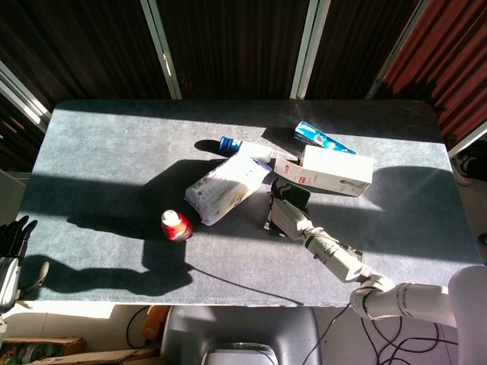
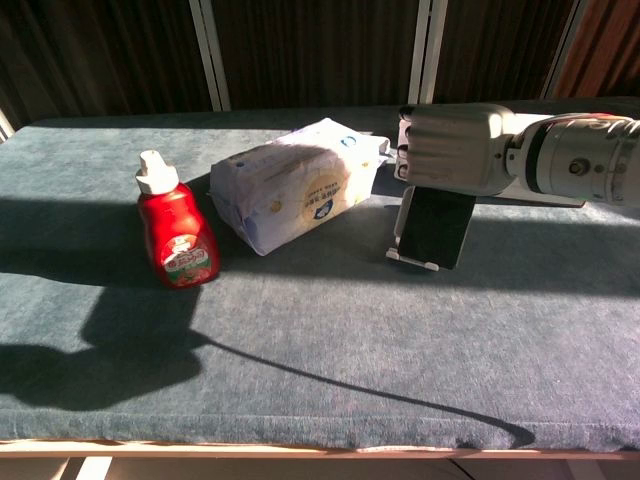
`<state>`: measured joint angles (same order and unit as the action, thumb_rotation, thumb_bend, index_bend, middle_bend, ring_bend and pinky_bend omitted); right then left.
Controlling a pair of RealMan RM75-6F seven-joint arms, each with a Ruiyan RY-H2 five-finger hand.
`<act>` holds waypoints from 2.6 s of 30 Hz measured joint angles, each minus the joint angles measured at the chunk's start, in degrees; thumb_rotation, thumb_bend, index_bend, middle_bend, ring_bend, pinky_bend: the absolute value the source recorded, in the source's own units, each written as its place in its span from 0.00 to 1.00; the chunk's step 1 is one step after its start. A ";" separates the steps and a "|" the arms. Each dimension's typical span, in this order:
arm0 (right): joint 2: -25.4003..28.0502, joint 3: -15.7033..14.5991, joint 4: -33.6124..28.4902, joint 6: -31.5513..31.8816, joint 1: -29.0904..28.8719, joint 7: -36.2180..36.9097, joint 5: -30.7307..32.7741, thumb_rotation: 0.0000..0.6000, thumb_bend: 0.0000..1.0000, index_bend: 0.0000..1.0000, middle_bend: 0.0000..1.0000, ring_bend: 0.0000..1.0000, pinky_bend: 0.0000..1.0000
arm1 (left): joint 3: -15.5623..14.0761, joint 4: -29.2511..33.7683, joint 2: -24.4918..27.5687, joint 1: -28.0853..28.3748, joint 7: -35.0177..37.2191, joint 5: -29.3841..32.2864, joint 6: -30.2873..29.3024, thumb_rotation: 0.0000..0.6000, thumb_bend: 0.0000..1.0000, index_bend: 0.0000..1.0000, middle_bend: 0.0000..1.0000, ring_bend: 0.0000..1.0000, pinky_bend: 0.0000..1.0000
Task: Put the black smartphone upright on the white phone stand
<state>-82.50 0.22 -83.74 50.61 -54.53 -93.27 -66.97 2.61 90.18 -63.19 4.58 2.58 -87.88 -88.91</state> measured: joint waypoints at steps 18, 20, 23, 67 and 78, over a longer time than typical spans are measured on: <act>-2.62 -1.55 0.44 3.77 -1.48 -3.71 5.23 1.00 0.29 0.38 0.61 0.42 0.32 | 0.01 -0.14 0.16 -0.25 0.55 -0.24 -0.11 1.00 0.38 0.00 0.00 0.00 0.00; -2.77 -1.70 0.18 4.40 -1.60 -4.23 6.04 1.00 0.30 0.33 0.60 0.41 0.31 | 0.03 -0.15 0.18 -0.21 0.57 -0.18 0.04 1.00 0.38 0.00 0.00 0.00 0.00; -2.83 -1.86 -0.09 5.02 -1.73 -4.51 6.81 1.00 0.29 0.22 0.58 0.39 0.29 | -0.06 -0.14 0.25 -0.16 0.70 -0.35 0.17 1.00 0.37 0.00 0.00 0.00 0.00; -6.31 -2.81 2.08 11.78 -3.19 -3.26 10.99 1.00 0.22 0.00 0.17 0.08 0.12 | 0.37 0.07 0.27 -0.07 0.03 0.64 0.87 1.00 0.37 0.00 0.00 0.00 0.00; -0.64 -1.97 -11.75 20.41 1.88 4.05 10.25 1.00 0.19 0.00 0.00 0.00 0.00 | 0.21 -0.04 0.45 -0.50 0.74 0.04 -0.06 1.00 0.38 0.00 0.00 0.00 0.00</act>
<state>-83.13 -1.75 -95.49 71.02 -52.66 -89.22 -56.71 2.82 90.14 -62.74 4.08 3.33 -87.84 -88.97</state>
